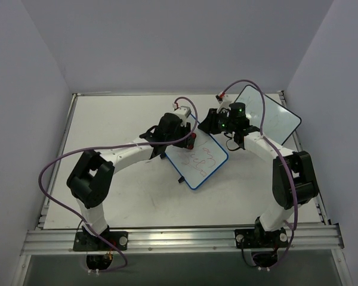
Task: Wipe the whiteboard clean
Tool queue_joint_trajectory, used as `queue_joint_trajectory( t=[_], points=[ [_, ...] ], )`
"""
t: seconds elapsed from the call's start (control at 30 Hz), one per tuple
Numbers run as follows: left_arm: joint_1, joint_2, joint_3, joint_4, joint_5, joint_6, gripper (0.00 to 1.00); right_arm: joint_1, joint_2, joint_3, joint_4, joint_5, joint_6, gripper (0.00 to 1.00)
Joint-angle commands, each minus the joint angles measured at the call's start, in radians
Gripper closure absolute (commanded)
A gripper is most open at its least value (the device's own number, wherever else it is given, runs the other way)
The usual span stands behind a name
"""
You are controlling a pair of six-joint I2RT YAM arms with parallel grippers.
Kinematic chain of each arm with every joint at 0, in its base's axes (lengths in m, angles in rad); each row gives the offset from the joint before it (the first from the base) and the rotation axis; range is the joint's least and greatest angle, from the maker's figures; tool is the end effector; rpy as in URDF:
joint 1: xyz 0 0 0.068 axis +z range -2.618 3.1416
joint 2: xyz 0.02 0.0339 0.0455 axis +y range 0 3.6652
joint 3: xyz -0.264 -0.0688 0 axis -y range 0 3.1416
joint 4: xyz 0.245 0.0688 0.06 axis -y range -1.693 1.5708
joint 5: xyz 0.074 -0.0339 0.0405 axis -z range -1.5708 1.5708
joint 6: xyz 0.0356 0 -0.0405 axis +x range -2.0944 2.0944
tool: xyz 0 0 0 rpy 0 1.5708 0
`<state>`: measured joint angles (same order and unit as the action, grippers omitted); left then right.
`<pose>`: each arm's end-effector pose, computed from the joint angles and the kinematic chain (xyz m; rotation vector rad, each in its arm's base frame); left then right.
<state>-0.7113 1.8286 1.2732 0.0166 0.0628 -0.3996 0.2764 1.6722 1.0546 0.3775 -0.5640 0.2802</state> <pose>0.3176 -0.2766 0.2344 0.3793 2.1619 -0.7150 0.3626 0.1226 0.2584 -0.4102 1.8203 0.8991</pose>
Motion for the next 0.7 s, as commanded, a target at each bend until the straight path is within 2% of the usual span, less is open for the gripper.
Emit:
queue_joint_trajectory(
  t=[0.0,0.1,0.67],
  points=[
    [-0.004,-0.025,-0.020,0.016,0.026,0.013,0.98,0.006,-0.022,0.004,0.001,0.001,-0.021,0.76],
    [-0.010,-0.028,-0.018,0.020,0.032,0.013,0.98,0.006,-0.020,0.004,0.003,0.000,-0.019,0.76],
    [-0.051,0.001,-0.031,0.075,0.094,0.015,0.98,0.009,-0.006,0.004,0.017,-0.079,-0.015,0.95]
  ],
)
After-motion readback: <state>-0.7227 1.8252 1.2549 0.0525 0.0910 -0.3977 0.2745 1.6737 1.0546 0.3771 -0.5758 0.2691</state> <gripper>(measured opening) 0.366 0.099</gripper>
